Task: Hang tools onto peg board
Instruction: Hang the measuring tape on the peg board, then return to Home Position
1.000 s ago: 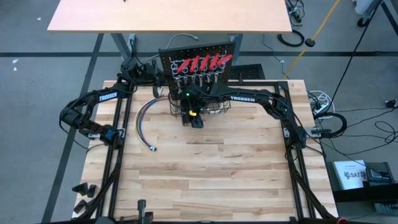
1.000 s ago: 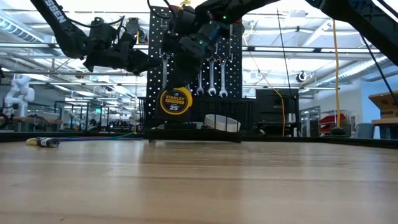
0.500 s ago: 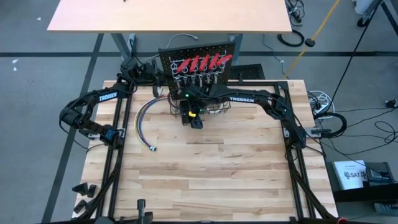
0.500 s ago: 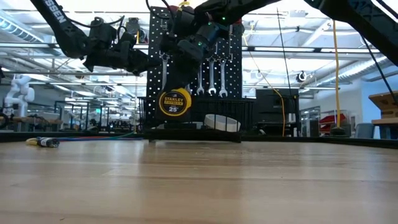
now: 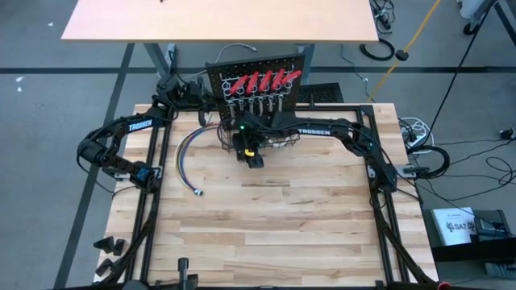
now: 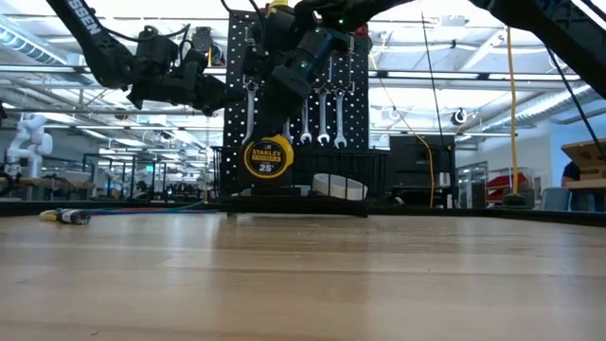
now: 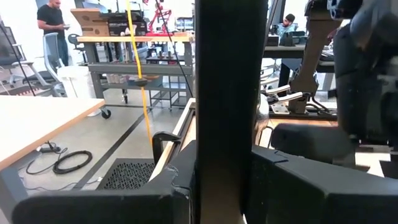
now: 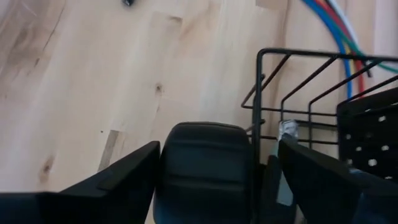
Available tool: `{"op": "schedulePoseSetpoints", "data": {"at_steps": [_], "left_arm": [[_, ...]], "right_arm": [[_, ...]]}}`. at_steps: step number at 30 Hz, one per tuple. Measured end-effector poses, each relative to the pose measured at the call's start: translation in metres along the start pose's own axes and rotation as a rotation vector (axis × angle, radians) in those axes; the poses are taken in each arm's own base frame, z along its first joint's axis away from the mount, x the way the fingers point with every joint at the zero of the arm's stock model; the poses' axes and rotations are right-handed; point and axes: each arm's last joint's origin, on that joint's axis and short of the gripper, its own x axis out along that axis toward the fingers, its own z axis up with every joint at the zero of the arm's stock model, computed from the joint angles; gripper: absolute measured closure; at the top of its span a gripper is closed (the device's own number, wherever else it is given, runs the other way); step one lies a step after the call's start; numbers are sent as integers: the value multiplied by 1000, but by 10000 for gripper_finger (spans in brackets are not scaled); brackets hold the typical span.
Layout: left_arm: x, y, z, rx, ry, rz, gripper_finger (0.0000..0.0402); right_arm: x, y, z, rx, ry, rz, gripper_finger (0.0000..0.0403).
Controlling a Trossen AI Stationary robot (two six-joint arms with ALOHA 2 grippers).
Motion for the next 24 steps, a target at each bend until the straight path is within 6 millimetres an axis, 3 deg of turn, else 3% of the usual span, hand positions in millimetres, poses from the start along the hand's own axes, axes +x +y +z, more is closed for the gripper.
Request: {"op": "schedulePoseSetpoints", "data": {"at_steps": [12,24], "left_arm": [[0,0,0,0,0,-5,330],[0,0,0,1,0,-5,330]], "right_arm": [[-38,2,13,-31,-76,-39,81],[-63,24,8,11,31,52,98]]}}
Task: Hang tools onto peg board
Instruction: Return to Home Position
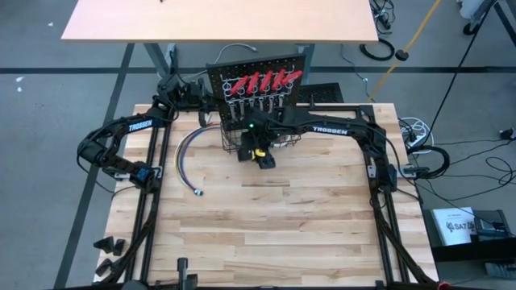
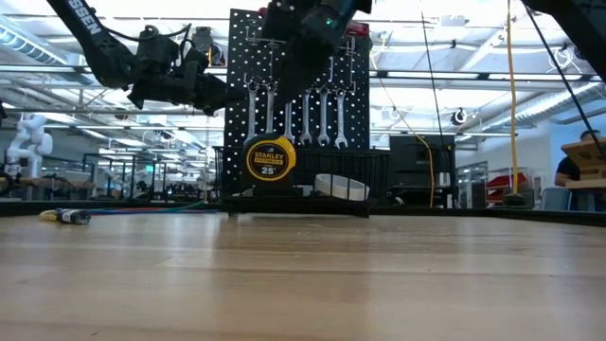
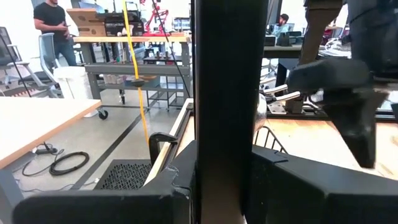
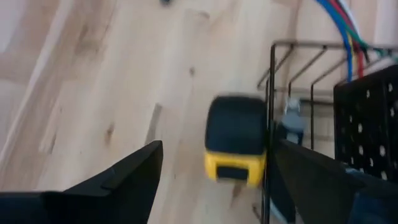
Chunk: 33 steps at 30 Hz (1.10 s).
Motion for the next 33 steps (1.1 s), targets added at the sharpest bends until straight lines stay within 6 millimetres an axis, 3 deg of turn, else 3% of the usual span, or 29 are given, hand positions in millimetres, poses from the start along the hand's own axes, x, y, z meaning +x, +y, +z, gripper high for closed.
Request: {"op": "schedulePoseSetpoints", "data": {"at_steps": [7,11,17,26,33], "left_arm": [[-9,5,-1,25,-3,-15,330],[-14,9,-1,28,-5,-16,330],[-16,10,-1,22,-6,-11,326],[-17,15,-1,28,7,130,155],[-19,15,-1,-25,5,114,100]], "right_arm": [[-24,-1,-11,66,52,49,117],[-45,-6,-15,93,-4,132,122],[-59,-9,-36,108,-78,79,122],[-74,-5,-84,179,-170,3,122],[-91,-1,-109,218,-210,-40,122]]}}
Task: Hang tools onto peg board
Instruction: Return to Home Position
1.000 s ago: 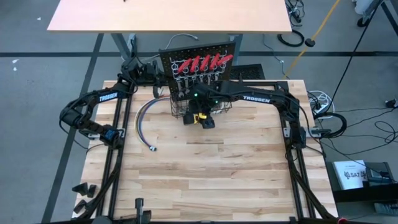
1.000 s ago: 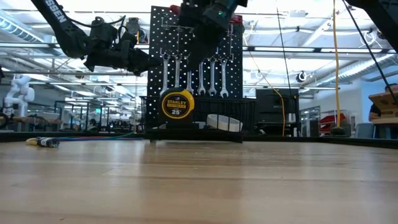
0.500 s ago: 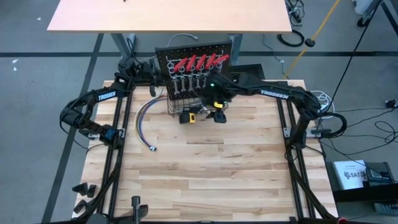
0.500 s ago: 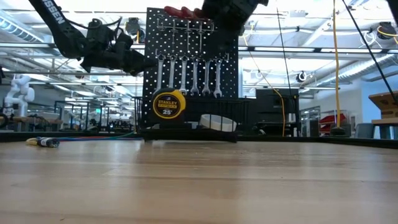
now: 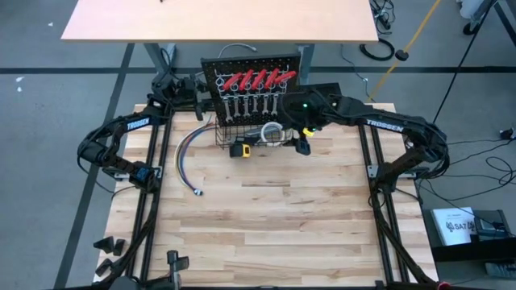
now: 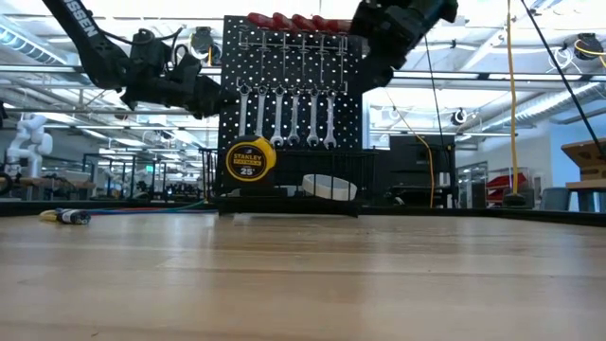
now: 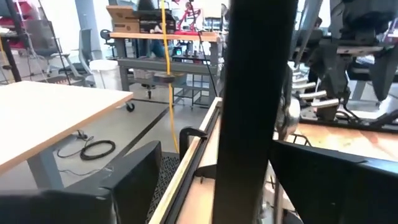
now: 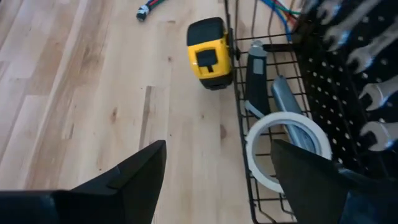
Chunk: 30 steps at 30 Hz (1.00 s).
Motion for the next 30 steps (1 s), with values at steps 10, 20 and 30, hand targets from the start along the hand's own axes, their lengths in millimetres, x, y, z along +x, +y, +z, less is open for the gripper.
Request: {"op": "schedulePoseSetpoints", "data": {"at_steps": [10,20,30], "left_arm": [[-22,-10,22,-39,6,13,93],[-56,-48,44,6,170,255,93],[-54,-103,52,-64,97,-13,93]], "right_arm": [[-11,-6,-8,18,-20,-30,122],[-12,-8,-8,9,-21,-34,122],[-12,-6,1,-9,-121,9,122]]}}
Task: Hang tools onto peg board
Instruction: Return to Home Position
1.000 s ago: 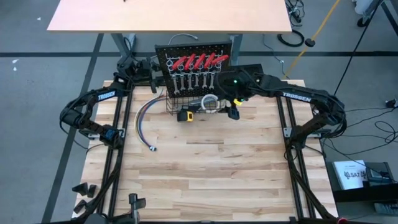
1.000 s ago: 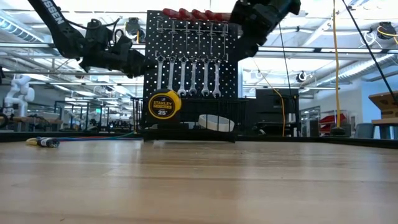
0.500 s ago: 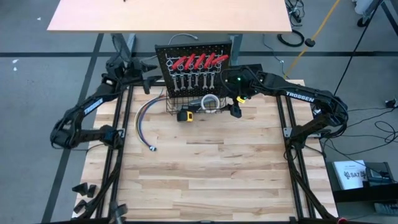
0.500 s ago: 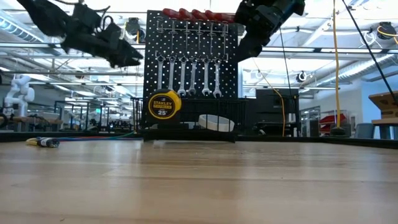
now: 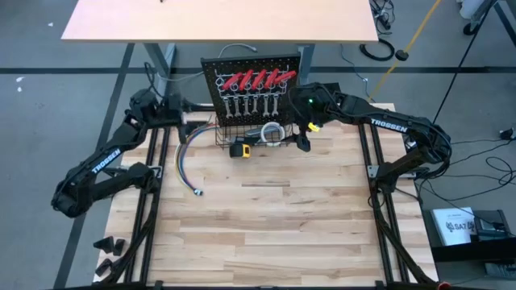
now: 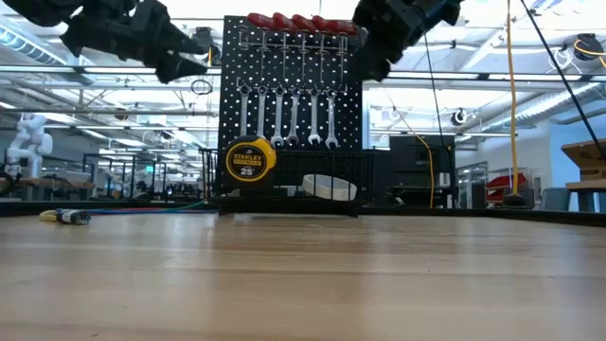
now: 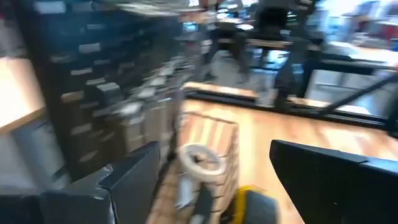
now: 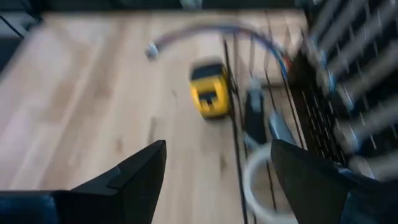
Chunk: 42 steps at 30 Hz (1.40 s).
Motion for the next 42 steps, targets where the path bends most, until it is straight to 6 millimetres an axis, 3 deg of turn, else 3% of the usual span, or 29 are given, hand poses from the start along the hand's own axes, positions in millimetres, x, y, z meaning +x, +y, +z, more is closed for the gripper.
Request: {"op": "schedulePoseSetpoints", "data": {"at_steps": [3,11,15,18,27,33,42], "left_arm": [[11,-15,-4,5,-54,-94,93],[34,-53,-9,25,-189,-170,93],[36,-68,-5,39,-220,-213,93],[27,-75,0,59,-256,-236,93],[-26,-90,6,72,-323,-149,93],[-23,-89,-19,-13,-367,-75,93],[-11,-88,-60,-105,-365,-105,93]], "right_arm": [[6,1,3,-9,-95,54,122],[28,5,-15,68,-278,45,122],[21,16,-21,82,-341,-32,122],[9,26,-29,80,-354,-71,122],[-22,44,-66,69,-472,-85,122],[-19,48,-85,103,-521,-76,122],[-4,52,-122,220,-468,-50,122]]}}
